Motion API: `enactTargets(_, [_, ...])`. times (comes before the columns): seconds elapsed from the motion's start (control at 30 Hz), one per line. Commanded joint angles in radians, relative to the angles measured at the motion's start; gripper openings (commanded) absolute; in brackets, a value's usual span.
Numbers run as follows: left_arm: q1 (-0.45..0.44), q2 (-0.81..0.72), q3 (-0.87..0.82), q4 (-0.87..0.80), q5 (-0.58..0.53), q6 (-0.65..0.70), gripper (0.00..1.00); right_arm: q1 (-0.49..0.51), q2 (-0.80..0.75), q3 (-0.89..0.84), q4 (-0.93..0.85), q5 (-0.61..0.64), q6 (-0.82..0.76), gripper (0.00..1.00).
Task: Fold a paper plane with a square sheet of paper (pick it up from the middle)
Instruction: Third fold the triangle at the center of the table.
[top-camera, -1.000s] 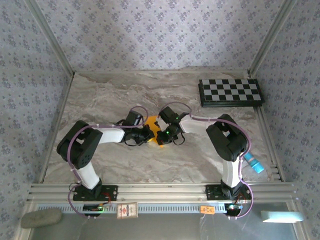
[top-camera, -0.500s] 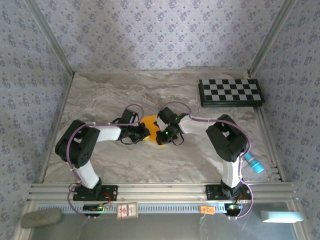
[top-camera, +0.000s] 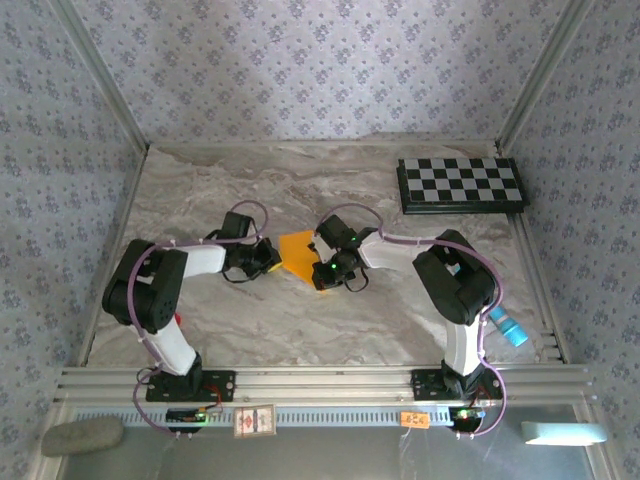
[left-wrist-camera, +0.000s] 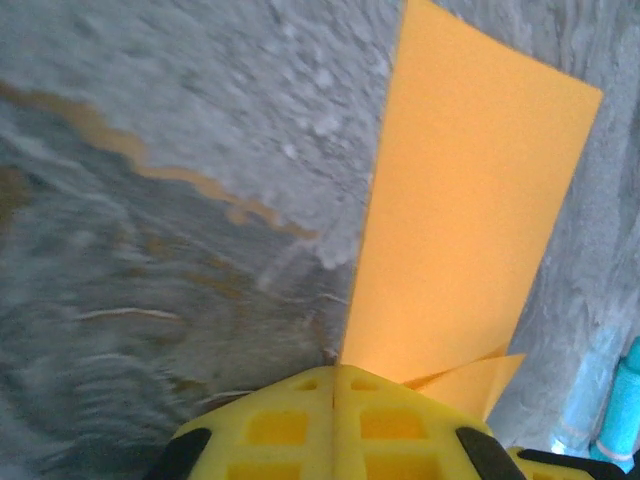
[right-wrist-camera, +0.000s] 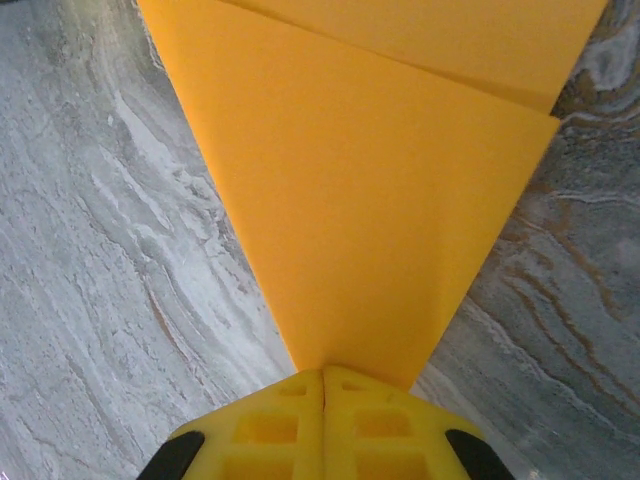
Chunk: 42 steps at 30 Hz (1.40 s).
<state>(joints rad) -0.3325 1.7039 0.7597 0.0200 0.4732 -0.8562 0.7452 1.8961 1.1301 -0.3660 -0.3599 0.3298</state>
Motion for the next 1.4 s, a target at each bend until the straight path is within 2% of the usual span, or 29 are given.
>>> enactTargets(0.0, [0.021,-0.050,0.040,-0.103,-0.084,0.039,0.04,0.001,0.070,-0.051,-0.166,0.100,0.014,0.05])
enactTargets(0.23, [-0.071,-0.172,0.044,-0.099,-0.100,-0.041,0.05,-0.007,0.046,0.002,-0.159,0.049,0.019,0.06])
enactTargets(0.5, [-0.163,-0.063,0.059,-0.002,-0.067,-0.109,0.05,-0.018,0.038,-0.004,-0.135,0.011,0.009,0.07])
enactTargets(0.73, [-0.168,0.035,0.079,0.002,-0.084,-0.124,0.03,-0.029,0.014,-0.010,-0.095,-0.029,0.004,0.08])
enactTargets(1.07, [-0.166,0.068,0.043,-0.033,-0.135,-0.145,0.01,-0.037,-0.041,0.054,-0.046,-0.064,0.008,0.10])
enactTargets(1.37, [-0.167,0.086,0.029,-0.038,-0.139,-0.147,0.01,-0.021,0.081,0.194,-0.043,-0.060,0.043,0.10])
